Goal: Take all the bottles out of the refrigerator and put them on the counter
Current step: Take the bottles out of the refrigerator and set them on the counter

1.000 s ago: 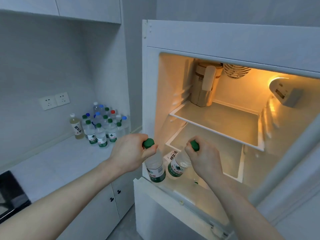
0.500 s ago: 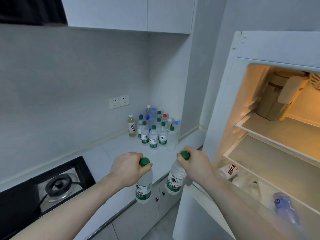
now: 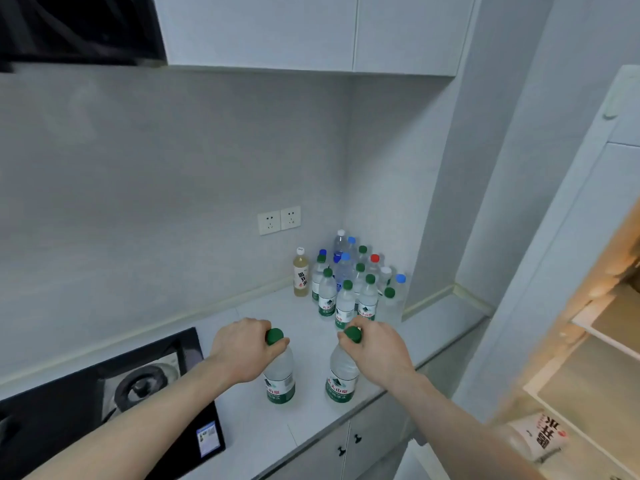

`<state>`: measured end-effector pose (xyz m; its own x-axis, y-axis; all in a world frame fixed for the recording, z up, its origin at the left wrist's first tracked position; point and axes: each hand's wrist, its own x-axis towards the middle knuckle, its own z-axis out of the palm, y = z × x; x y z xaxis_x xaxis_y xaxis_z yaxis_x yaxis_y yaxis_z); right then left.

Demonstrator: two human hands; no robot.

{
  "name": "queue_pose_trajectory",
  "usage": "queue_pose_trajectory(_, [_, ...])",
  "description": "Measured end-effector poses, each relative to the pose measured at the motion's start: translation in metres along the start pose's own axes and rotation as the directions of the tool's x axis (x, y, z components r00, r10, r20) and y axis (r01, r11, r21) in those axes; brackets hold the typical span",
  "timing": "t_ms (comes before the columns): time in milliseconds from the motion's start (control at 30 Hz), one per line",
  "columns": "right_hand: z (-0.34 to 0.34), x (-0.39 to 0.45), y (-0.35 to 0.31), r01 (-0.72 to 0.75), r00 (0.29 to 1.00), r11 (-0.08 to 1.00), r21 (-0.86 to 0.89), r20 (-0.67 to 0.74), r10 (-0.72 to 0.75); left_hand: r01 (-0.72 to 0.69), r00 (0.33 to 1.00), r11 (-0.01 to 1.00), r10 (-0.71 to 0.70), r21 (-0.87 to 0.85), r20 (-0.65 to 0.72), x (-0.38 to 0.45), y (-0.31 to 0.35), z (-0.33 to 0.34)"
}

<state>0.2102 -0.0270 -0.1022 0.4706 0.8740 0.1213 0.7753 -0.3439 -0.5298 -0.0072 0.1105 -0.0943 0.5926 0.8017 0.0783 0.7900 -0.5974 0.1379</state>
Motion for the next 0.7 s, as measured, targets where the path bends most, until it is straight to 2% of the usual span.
queue_pose_trajectory(133, [0.003,0.039,0.011,-0.010,1.000,1.000,0.022,0.015,0.010,0.024,1.000,0.999,-0.024,0.023,-0.005,0.038,0.009,0.004])
queue_pose_trajectory(333, [0.011,0.076,0.042,-0.109,0.993,0.994,-0.005,0.049,0.109,0.000,0.995,0.997,-0.008,0.075,0.100,0.091,0.022,0.028])
queue_pose_trajectory(700, [0.030,0.130,0.095,-0.322,0.942,0.943,-0.087,0.067,0.328,-0.256,0.946,0.966,0.241,0.045,0.218,0.205,0.064,0.086])
